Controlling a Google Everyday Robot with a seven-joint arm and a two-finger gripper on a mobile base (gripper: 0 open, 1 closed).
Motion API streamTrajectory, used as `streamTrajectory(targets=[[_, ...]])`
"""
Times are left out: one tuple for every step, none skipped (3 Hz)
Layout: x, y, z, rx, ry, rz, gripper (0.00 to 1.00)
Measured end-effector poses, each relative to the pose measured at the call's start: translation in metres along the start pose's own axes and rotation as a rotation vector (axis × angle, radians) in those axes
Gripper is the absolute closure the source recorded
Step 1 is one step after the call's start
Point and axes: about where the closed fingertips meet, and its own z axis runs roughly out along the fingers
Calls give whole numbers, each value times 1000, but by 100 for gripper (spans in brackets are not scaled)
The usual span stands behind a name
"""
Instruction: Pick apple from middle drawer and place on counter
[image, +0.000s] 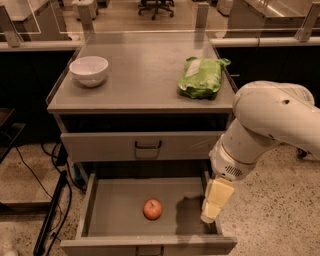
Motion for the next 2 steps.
streamTrajectory(targets=[[0, 0, 0, 0, 0, 0, 0], [-7, 8, 29, -46, -36, -13, 0]])
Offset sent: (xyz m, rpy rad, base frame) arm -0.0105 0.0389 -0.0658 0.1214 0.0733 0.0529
